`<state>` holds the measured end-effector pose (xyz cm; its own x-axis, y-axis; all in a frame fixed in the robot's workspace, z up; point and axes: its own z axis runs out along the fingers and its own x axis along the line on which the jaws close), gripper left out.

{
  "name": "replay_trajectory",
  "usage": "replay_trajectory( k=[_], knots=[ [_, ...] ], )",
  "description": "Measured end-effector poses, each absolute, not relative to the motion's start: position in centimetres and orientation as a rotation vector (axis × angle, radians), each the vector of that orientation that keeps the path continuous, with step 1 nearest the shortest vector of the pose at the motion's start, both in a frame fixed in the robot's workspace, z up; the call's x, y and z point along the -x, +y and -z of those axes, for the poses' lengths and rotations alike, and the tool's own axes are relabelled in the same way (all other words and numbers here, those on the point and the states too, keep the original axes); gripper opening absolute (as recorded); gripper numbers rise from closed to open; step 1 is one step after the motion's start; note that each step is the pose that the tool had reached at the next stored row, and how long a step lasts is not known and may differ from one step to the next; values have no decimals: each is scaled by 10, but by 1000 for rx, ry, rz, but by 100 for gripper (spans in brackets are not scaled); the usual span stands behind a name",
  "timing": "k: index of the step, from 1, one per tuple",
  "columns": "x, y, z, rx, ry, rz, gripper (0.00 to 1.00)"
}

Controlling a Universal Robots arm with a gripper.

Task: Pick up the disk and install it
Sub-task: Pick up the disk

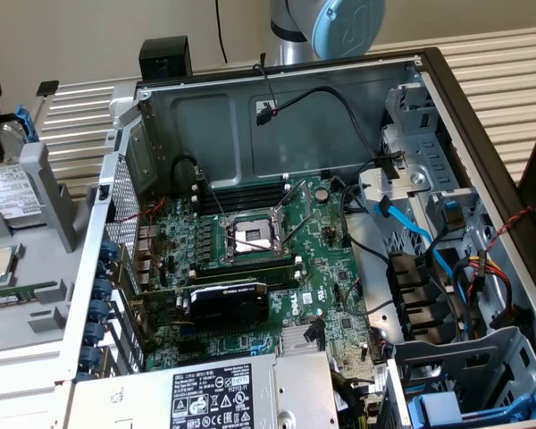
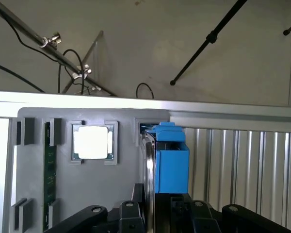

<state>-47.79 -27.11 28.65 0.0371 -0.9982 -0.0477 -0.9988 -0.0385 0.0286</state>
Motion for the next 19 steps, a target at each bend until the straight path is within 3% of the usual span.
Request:
replay_trajectory(
  k=[19],
  knots=[
    [480, -271, -307, 2267, 2185, -55, 37]
  ],
)
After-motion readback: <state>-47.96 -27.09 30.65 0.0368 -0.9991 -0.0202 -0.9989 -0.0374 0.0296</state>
